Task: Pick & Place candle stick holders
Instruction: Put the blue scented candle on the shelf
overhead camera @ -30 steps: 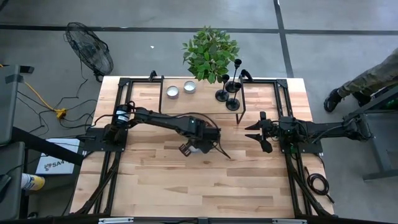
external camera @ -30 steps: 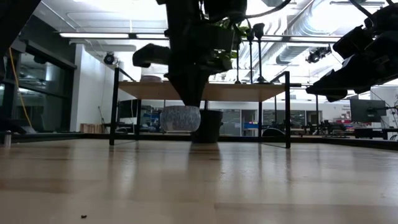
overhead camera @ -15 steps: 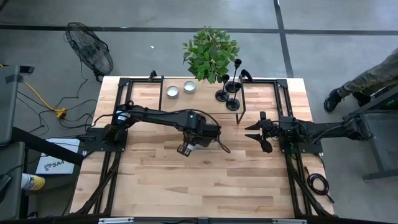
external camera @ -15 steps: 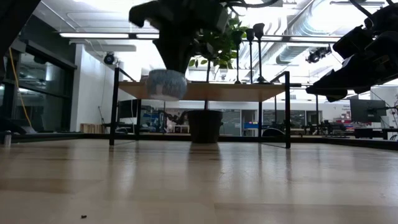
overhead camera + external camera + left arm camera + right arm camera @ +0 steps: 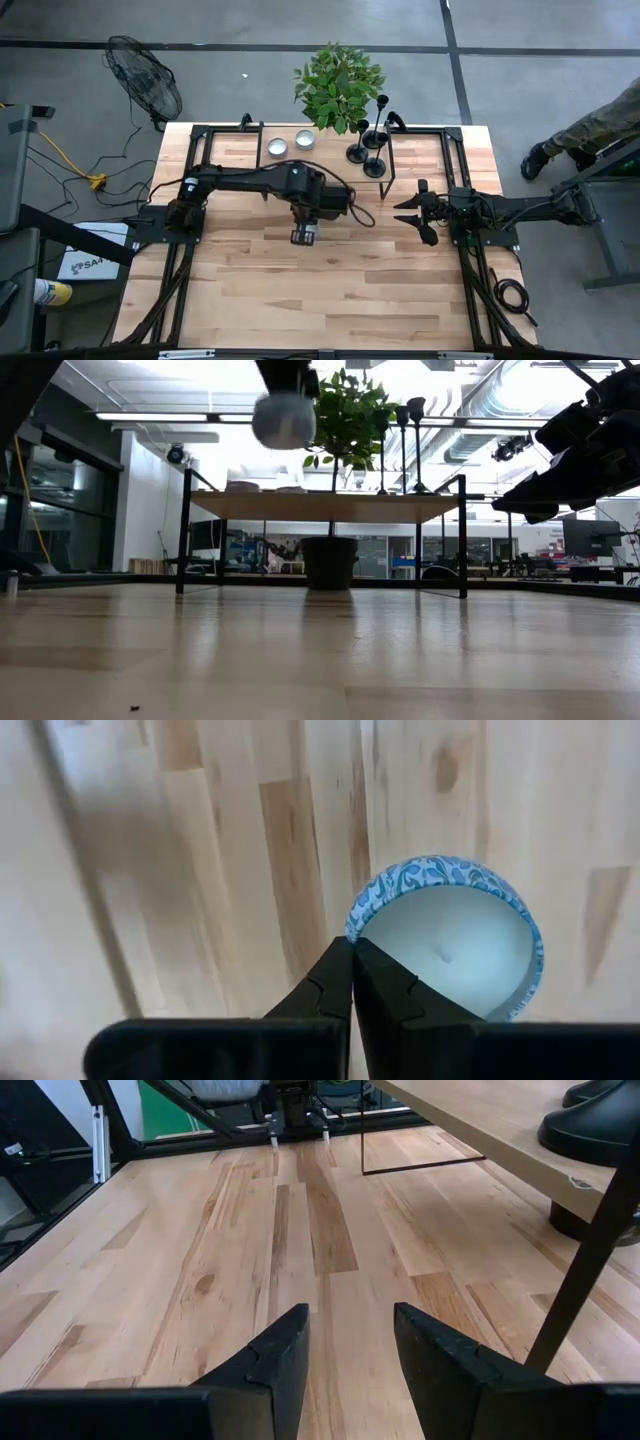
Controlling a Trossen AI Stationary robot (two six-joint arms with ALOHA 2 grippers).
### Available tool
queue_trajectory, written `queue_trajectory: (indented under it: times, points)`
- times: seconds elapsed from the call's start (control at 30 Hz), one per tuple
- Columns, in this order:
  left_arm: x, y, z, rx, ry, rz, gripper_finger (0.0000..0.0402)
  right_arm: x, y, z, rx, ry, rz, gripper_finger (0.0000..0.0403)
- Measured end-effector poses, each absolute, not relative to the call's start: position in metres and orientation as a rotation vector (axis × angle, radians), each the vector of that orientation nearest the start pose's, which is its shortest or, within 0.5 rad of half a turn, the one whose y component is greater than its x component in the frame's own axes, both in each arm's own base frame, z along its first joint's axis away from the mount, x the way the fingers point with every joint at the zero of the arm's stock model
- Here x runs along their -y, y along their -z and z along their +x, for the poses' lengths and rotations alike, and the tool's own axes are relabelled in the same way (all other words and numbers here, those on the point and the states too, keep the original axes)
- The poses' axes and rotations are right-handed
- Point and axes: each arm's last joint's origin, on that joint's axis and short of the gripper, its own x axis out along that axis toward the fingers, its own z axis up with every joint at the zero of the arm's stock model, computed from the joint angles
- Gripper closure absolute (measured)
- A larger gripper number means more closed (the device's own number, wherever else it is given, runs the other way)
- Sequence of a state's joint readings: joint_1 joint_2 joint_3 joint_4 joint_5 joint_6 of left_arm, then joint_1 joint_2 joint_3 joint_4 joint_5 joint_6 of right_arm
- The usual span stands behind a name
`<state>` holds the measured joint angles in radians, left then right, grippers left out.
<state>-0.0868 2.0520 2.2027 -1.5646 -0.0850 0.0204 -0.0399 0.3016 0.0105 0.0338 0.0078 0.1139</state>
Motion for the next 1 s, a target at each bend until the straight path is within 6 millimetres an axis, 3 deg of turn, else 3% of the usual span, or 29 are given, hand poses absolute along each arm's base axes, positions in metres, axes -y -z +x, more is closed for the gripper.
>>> queue_trajectory:
  times: [0.2,0.57,1.0]
  points:
    - [0.029,-0.37,0.379,-1.304,-0.055,0.11,0.0401,0.005,-0.144,0.113,-0.255,0.062,0.116,0.0261]
    - [0.019,-0.382,0.375,-1.224,-0.315,0.073,0.0401,0.005,-0.144,0.113,-0.255,0.062,0.117,0.0261]
    - [-0.048,-0.381,0.373,-1.198,-0.547,-0.205,0.0401,0.005,-0.144,0.113,-0.255,0.062,0.117,0.0261]
